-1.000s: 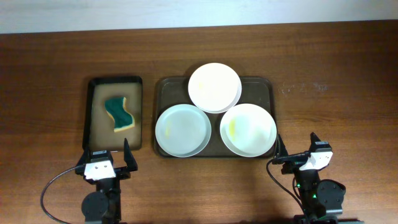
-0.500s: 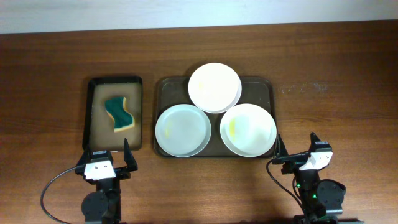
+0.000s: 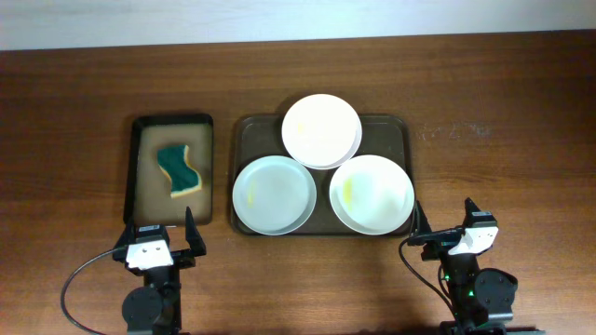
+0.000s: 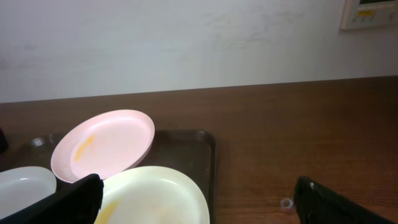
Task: Clean dirty plates on tray and stack at the side
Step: 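Raise the left gripper from rest toward the sponge tray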
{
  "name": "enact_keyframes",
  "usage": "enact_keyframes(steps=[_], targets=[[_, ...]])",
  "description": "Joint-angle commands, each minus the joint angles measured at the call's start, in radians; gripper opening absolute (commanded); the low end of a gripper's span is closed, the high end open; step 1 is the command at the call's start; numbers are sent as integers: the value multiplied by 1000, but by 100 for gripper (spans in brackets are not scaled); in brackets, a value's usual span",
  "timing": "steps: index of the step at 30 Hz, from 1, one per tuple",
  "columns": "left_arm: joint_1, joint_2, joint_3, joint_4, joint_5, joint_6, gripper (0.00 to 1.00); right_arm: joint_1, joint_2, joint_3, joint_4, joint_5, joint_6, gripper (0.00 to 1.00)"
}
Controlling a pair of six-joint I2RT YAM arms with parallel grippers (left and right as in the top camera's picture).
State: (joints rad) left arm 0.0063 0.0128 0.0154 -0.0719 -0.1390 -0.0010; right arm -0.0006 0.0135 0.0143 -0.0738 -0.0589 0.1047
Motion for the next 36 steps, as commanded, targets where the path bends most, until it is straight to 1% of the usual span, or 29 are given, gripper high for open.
enact_keyframes(steps=[1, 29, 30, 32, 34, 36], targets=[[0, -7, -7, 3, -4, -10, 99, -6, -7, -9, 0, -9, 0, 98], [0, -7, -6, 3, 0, -11, 99, -6, -7, -9, 0, -9, 0, 98], [0, -7, -6, 3, 56, -16, 100, -6, -7, -9, 0, -9, 0, 98], [0, -7, -6, 5, 317, -63, 99, -6, -7, -9, 0, -9, 0, 98], [0, -7, -6, 36, 617, -131, 99, -6, -7, -9, 0, -9, 0, 98], [0, -7, -6, 100, 885, -144, 99, -6, -7, -9, 0, -9, 0, 98]])
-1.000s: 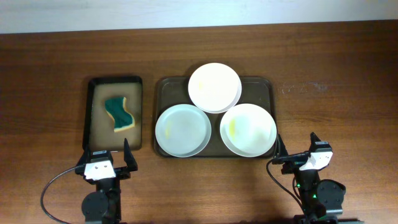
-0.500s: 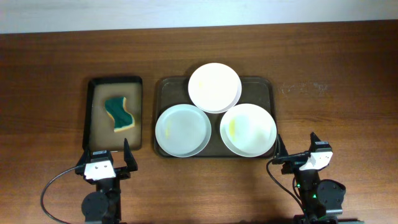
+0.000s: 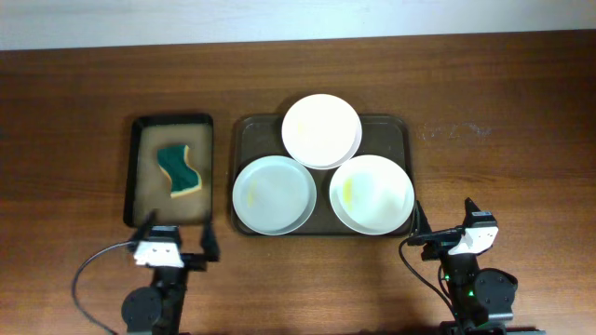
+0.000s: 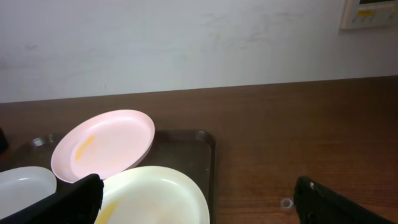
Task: Clean dirty plates on tray and stack at the side
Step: 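Raise the left gripper from rest toward the sponge tray, then lower the left gripper onto the green sponge and grasp it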
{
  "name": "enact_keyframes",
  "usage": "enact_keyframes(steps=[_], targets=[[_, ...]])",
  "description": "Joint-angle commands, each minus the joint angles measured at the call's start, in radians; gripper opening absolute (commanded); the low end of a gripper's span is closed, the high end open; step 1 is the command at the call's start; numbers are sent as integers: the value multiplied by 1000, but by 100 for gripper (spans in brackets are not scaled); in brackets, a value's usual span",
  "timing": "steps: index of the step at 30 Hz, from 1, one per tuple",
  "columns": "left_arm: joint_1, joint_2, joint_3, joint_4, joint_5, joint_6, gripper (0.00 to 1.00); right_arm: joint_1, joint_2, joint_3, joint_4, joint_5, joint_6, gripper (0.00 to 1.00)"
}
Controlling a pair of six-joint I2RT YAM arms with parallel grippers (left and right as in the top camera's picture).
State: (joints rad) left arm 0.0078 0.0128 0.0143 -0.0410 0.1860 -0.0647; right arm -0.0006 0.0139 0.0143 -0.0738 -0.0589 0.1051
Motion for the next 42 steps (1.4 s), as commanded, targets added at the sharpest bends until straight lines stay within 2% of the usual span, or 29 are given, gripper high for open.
enact_keyframes(steps=[1, 3, 7, 8, 10, 12, 15, 19, 21, 22, 25, 27, 29, 31, 34, 37, 40, 42], targets=[[-1, -7, -5, 107, 620, -80, 99, -6, -8, -9, 0, -9, 0, 98], [-1, -7, -5, 206, 677, -81, 99, -6, -8, -9, 0, -9, 0, 99], [-1, -7, 2, 572, 684, -123, 99, -6, -8, -9, 0, -9, 0, 98], [-1, -7, 13, 626, 660, -123, 99, -6, -8, -9, 0, -9, 0, 98], [-1, -4, 60, 626, 566, -119, 99, -6, -8, -9, 0, -9, 0, 98], [0, 28, 147, 518, 497, -16, 99, -6, -8, -9, 0, -9, 0, 98], [0, 130, 323, 286, 489, 144, 99, -6, -8, -9, 0, -9, 0, 98], [0, 406, 633, -96, 362, 179, 99, -6, -8, -9, 0, -9, 0, 98], [0, 551, 774, -244, 397, 197, 99, -6, -8, -9, 0, -9, 0, 98], [0, 624, 849, -312, 478, 193, 99, -6, -8, -9, 0, -9, 0, 99], [0, 772, 977, -415, 624, 194, 99, -6, -8, -9, 0, -9, 0, 98], [0, 841, 1012, -409, 605, 194, 99, -6, -8, -9, 0, -9, 0, 98], [0, 915, 1060, -415, 521, 193, 99, -6, -8, -9, 0, -9, 0, 98], [0, 1004, 1139, -489, 330, 132, 99, -6, -8, -9, 0, -9, 0, 98], [0, 1174, 1316, -728, 118, 107, 99, -6, -8, -9, 0, -9, 0, 98], [0, 1347, 1452, -881, 67, 107, 99, -6, -8, -9, 0, -9, 0, 98], [0, 1442, 1466, -885, 65, 108, 99, -6, -8, -9, 0, -9, 0, 98], [0, 1503, 1466, -893, -17, 105, 99, -6, -8, -9, 0, -9, 0, 98]])
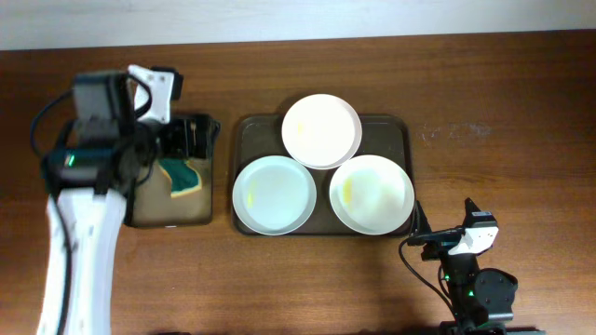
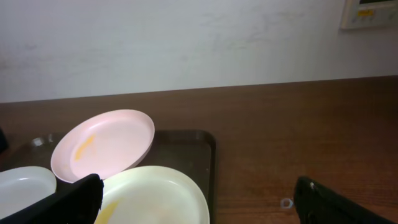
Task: Clean dirty plates on tray and stack at the side
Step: 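Lower the left gripper onto the green sponge and grasp it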
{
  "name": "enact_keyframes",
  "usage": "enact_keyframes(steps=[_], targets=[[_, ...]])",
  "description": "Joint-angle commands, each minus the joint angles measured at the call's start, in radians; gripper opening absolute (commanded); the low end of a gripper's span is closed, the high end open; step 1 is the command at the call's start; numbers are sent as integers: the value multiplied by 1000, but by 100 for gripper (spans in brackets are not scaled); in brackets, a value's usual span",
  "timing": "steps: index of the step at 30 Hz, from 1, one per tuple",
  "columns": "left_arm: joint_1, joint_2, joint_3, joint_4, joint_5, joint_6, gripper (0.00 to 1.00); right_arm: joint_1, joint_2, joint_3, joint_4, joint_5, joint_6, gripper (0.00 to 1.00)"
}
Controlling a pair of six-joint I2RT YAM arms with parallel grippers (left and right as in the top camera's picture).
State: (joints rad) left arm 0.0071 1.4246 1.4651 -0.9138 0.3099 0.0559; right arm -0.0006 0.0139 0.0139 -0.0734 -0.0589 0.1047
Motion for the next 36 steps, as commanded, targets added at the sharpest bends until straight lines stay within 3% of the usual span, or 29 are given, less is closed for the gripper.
enact_keyframes(steps=[1, 4, 7, 13, 18, 29, 32, 33, 36], targets=[[4, 116, 15, -19, -177, -37, 99, -6, -8, -8, 0, -9, 0, 98], [40, 192, 15, -19, -292, -211, 99, -6, -8, -8, 0, -9, 0, 98], [85, 253, 15, -16, -310, -273, 99, -6, -8, -8, 0, -9, 0, 98], [123, 396, 14, -26, -303, -280, 99, -6, -8, -8, 0, -9, 0, 98], [120, 500, 14, -16, -198, -280, 100, -6, -8, -8, 0, -9, 0, 98], [121, 607, 8, 3, -255, -278, 98, -6, -8, -8, 0, -9, 0, 98], [120, 638, 6, -5, -255, -278, 89, -6, -8, -8, 0, -9, 0, 98], [120, 645, 5, -6, -255, -278, 78, -6, -8, -8, 0, -9, 0, 98], [121, 651, 5, -7, -255, -278, 58, -6, -8, -8, 0, -9, 0, 98]])
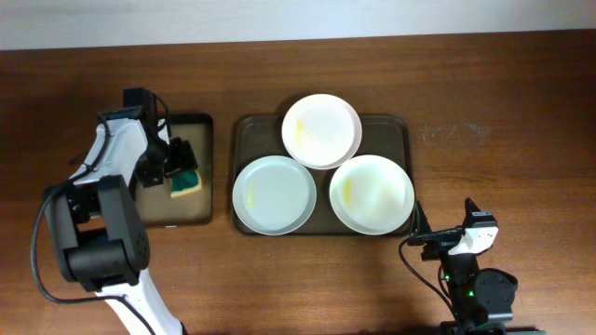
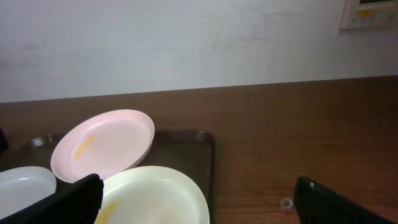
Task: Clean dirty plates on tray and stack at the side
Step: 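Lower the left gripper onto the green sponge and grasp it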
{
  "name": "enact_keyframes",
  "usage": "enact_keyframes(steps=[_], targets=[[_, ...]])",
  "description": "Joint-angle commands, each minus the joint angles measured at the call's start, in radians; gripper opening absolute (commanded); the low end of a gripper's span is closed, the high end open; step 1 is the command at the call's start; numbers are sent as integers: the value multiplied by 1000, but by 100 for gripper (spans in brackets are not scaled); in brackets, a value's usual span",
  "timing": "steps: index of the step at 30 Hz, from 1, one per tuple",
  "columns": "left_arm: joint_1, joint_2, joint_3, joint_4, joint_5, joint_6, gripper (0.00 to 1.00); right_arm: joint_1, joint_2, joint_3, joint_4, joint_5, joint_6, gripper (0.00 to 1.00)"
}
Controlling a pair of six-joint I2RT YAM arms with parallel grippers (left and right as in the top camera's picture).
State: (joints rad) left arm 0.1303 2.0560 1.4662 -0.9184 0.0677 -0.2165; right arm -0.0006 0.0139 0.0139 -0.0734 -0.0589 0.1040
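Note:
Three plates lie on the brown tray (image 1: 400,140): a pink plate (image 1: 321,130) at the back with a yellow smear, a pale blue plate (image 1: 274,194) front left, and a cream plate (image 1: 372,194) front right with a yellow smear. A green and yellow sponge (image 1: 188,182) lies in the small dark tray (image 1: 203,200) on the left. My left gripper (image 1: 172,163) is low over the sponge's upper part and hides it; its jaws cannot be read. My right gripper (image 1: 443,225) rests open at the front edge, near the pink plate (image 2: 102,144) and cream plate (image 2: 155,196).
The left arm (image 1: 102,177) runs along the small tray's left side. Bare wooden table (image 1: 503,140) lies right of the brown tray. A small ring-like mark (image 2: 285,203) sits on the wood by the right finger (image 2: 329,202).
My left gripper was high over the small tray's back edge; now it is lower, right on the sponge. The plates and the right arm have not moved.
Both arms were parked at the table's front edge, with the sponge untouched in its tray. The left gripper then sat slightly turned at the same spot. Later the left arm was raised over the small tray, and now its gripper is down at the sponge.

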Motion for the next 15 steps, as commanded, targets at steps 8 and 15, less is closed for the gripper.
enact_keyframes(steps=[8, 15], targets=[[-3, 20, -6, -6, -98, -6, 0, -6, -8, -8, 0, -9, 1, 98], [-3, 20, -9, -20, -98, -6, 99, -6, -8, -8, 0, -9, 1, 98]])
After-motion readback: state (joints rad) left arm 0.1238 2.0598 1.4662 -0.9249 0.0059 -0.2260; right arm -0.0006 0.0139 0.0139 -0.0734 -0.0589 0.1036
